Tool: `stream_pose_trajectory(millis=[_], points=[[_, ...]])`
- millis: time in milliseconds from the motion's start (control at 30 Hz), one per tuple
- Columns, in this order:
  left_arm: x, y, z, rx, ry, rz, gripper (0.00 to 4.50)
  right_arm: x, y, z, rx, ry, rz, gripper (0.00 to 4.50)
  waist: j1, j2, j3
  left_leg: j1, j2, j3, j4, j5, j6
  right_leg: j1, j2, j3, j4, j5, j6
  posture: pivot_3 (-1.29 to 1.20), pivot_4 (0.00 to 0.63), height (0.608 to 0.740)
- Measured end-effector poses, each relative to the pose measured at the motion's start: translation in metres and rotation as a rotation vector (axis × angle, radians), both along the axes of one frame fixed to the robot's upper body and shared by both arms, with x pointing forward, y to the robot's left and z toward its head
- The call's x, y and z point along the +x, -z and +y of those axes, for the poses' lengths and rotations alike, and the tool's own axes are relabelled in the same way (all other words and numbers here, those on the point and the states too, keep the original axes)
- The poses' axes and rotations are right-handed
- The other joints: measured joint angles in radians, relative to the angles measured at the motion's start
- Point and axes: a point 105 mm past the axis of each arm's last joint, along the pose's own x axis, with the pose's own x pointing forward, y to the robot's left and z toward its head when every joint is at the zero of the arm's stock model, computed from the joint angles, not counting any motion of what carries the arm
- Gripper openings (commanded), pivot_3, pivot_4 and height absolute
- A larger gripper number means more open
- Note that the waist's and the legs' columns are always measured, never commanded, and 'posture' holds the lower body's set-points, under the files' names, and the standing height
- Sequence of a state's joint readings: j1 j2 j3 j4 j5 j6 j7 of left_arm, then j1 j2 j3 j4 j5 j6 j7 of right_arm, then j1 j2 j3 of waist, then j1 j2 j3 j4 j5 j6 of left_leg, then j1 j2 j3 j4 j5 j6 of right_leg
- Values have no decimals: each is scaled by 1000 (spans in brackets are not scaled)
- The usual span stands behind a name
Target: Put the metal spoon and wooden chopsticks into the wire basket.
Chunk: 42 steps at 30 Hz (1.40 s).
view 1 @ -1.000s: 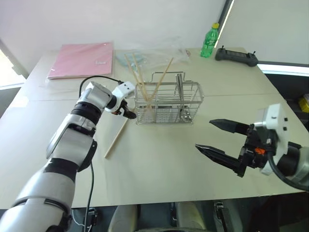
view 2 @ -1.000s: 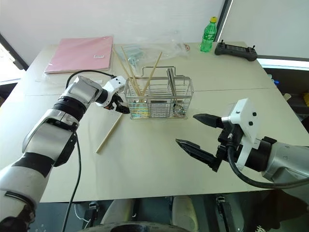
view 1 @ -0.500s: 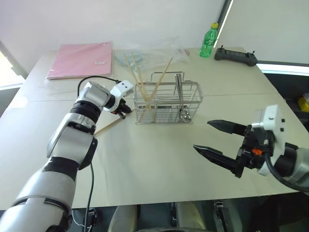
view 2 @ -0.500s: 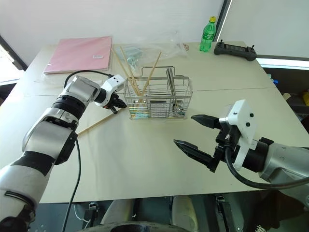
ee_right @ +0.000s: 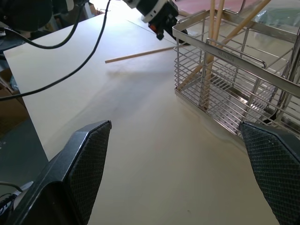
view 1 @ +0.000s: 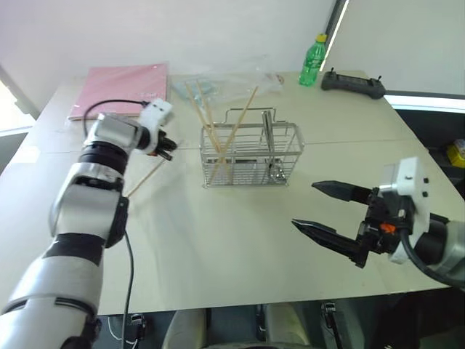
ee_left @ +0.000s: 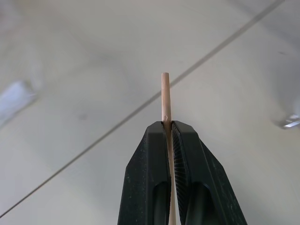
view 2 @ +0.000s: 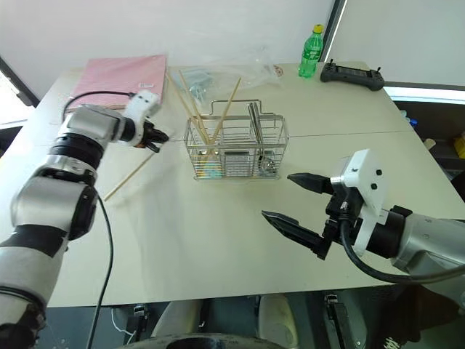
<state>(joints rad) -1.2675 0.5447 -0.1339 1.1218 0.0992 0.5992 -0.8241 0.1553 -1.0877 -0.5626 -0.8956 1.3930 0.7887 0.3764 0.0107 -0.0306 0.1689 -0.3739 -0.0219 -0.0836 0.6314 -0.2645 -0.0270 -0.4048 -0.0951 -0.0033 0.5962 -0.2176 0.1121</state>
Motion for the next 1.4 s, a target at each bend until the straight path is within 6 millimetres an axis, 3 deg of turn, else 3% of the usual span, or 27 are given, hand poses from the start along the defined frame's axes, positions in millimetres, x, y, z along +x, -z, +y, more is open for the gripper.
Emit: stream_pose_trajectory(millis=[200,333,533,667,767,967,1067,1167,1400], points=[[7,-33,47,-58,-231,-186,30,-1,0,0,-20,-24,1,4500,6,-2,1,-1,0,-1,1,0,0,0,0,0,0,0,1,0,150,722],[15,-75,49,-177,-292,-362,30,6,-11,-2,-9,-16,-45,4500,5,-2,0,-1,-1,0,1,0,0,1,-2,0,-1,1,2,0,150,722],[15,-150,19,-423,-166,-619,30,8,-16,-3,-3,-8,-64,4500,3,-2,0,-1,-1,0,1,0,-1,0,-2,-1,-1,1,2,0,150,722],[0,-215,-15,-553,-13,-799,30,9,-17,-4,0,9,-70,4500,3,-2,0,-1,-1,1,1,0,-1,1,-2,0,-1,1,2,0,150,722],[-12,-241,-37,-643,73,-863,30,10,-17,-4,1,17,-72,4500,2,-2,0,0,-1,1,1,0,-1,1,-2,0,0,1,2,0,150,722],[-38,-263,-95,-766,276,-907,30,10,-19,-6,6,31,-79,4500,2,-1,0,0,-1,1,2,0,-1,2,-1,0,0,1,2,0,150,722],[-40,-251,-111,-789,320,-883,30,10,-21,-7,8,40,-85,4500,1,0,-1,1,-1,1,1,0,-1,2,-1,0,0,1,2,0,150,722],[-37,-231,-121,-784,330,-837,30,9,-20,-8,13,42,-72,4500,1,0,-1,1,-1,1,1,0,-1,2,0,0,0,1,1,0,150,722],[-46,-228,-133,-800,383,-828,30,8,-21,-11,17,64,-71,4500,3,0,-1,0,-1,1,1,0,-1,2,0,0,-1,1,1,0,150,722]])
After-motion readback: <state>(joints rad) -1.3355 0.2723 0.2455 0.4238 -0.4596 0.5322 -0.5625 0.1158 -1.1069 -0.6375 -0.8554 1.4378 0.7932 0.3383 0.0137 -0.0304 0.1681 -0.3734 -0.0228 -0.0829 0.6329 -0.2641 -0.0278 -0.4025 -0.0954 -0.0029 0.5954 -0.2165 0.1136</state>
